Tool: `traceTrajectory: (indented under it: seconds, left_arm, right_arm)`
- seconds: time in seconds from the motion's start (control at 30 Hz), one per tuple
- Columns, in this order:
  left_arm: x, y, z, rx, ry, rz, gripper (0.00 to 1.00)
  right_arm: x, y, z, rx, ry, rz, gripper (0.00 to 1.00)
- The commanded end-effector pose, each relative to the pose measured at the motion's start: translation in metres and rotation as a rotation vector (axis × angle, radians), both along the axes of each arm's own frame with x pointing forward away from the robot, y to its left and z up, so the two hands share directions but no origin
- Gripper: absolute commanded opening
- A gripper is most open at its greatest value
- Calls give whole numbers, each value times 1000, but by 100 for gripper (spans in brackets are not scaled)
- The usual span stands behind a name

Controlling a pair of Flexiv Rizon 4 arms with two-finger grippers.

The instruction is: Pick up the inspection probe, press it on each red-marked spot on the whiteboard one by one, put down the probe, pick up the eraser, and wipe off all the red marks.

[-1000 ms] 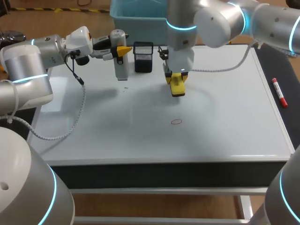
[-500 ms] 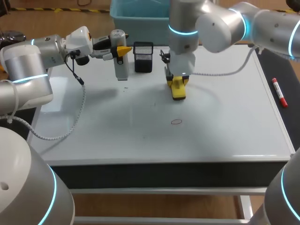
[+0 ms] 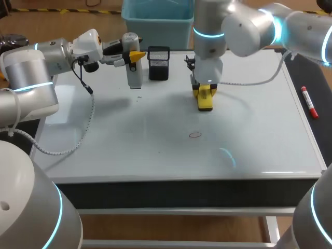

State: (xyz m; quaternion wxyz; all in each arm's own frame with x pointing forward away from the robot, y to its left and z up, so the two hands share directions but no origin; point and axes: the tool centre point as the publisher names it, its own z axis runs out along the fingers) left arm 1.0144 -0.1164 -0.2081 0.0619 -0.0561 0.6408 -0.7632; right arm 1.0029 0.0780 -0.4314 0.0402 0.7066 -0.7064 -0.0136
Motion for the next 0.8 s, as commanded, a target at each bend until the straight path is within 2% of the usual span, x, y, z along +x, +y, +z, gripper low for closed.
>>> traceTrajectory:
  seconds: [0.03, 0.33, 0.5, 0.63, 0.7, 0.8]
  left_arm:
    - [0, -1, 1, -1, -1, 0, 0]
    - [0, -1, 1, -1, -1, 0, 0]
    - [0, -1, 1, -1, -1, 0, 0]
    - [0, -1, 1, -1, -1, 0, 0]
    - [0, -1, 1, -1, -1, 0, 0]
    - [0, -1, 1, -1, -1, 0, 0]
  right_arm:
    - [0, -19, -3, 2, 1, -12, 0]
    - [1, -47, 3, -13, -13, -61, 0]
    - [9, -46, 47, 85, -34, -129, 0]
    - [16, -35, 79, 108, -59, -118, 0]
    - [18, -27, 86, 103, -70, -102, 0]
    - [20, -15, 83, 79, -72, -74, 0]
